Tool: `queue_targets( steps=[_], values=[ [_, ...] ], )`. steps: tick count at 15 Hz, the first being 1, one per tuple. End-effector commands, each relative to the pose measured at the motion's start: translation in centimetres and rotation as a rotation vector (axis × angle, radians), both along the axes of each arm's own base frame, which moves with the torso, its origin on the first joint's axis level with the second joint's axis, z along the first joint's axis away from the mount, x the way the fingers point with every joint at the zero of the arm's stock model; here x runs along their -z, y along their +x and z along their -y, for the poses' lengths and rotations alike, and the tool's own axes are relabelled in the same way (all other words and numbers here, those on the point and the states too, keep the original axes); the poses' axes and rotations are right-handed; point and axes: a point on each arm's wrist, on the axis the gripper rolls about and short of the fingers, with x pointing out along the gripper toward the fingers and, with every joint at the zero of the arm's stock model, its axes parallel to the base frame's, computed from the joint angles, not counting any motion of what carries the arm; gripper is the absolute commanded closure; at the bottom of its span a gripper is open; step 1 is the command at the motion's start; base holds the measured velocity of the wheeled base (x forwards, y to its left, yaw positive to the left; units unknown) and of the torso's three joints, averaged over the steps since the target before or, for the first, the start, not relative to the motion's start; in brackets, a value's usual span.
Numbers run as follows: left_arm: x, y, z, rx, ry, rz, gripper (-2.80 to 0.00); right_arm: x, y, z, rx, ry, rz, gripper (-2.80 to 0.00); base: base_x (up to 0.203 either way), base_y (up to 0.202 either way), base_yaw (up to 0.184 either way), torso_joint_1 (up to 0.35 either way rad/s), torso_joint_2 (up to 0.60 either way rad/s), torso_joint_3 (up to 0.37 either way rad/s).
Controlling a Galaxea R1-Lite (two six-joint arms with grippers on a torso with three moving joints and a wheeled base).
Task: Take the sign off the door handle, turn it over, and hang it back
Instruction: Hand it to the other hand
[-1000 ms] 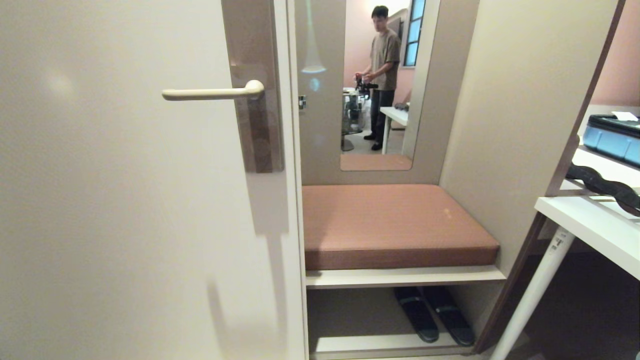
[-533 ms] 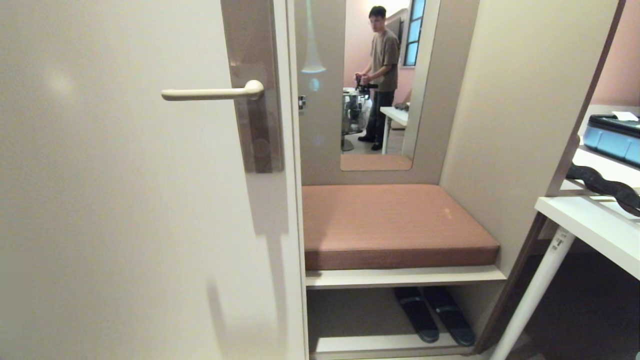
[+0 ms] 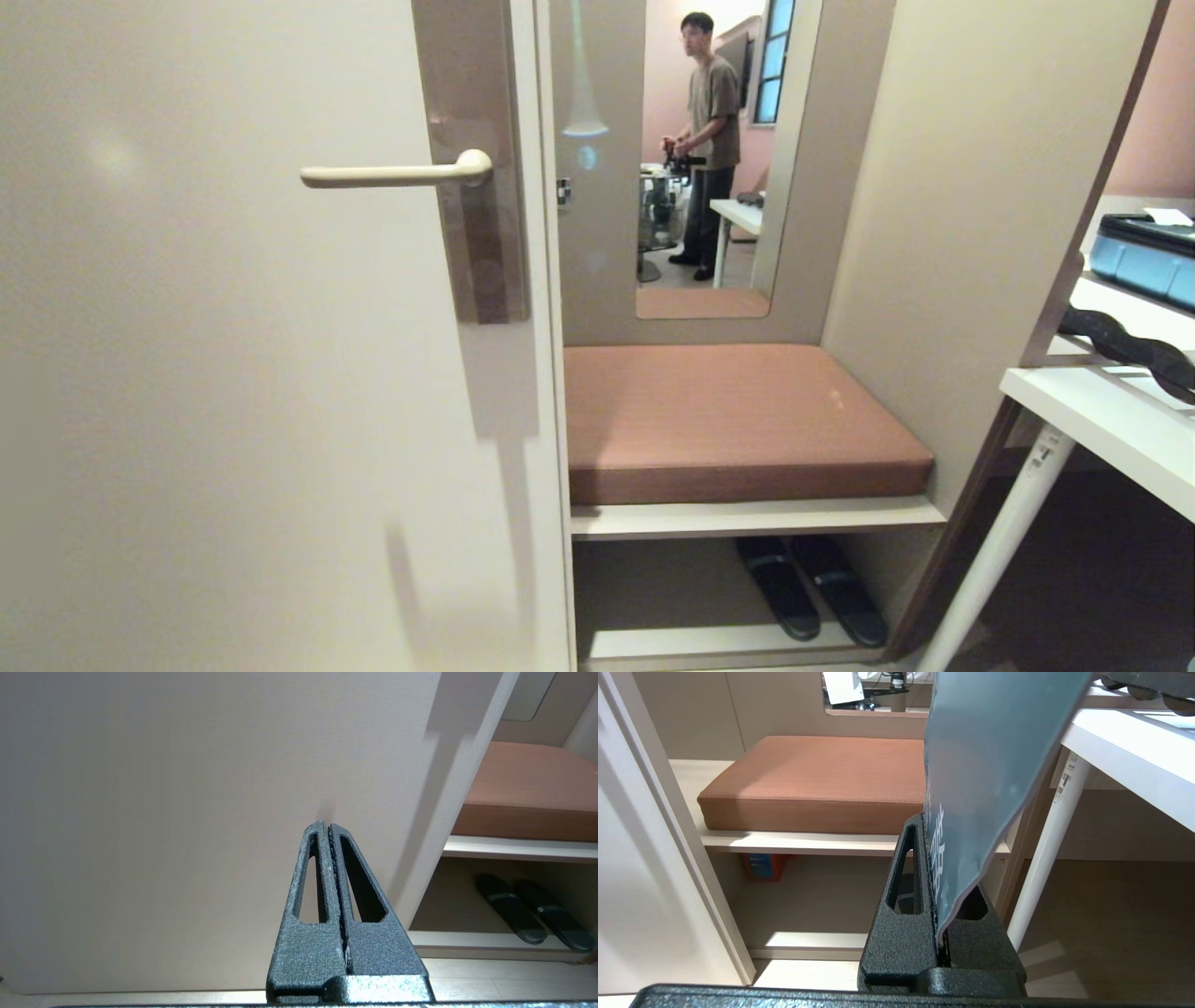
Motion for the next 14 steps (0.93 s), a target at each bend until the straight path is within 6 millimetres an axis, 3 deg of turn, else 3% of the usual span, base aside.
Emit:
queue_targets(
  steps=[1,4,11,14],
  values=[
    [0.0,0.0,0.0,0.0,-0.001,0.0,0.0,-0.1,0.0,0.0,0.001,0.0,0.003,0.0,0.0,0.0,0.0,0.0,0.0,0.0],
    [-0.1,0.0,0.0,0.0,0.005,0.001,0.0,-0.9,-0.3,0.0,-0.002,0.0,0.029,0.0,0.0,0.0,0.0,0.0,0.0,0.0],
    [0.0,0.0,0.0,0.0,0.001,0.0,0.0,-5.4,-2.4,0.0,0.007,0.0,0.025,0.0,0.0,0.0,0.0,0.0,0.0,0.0],
    [-0.1,0.0,0.1,0.032,0.073,0.001,0.0,-7.7,-1.8,0.0,0.005,-0.002,-0.018,0.0,0.0,0.0,0.0,0.0,0.0,0.0]
  ],
)
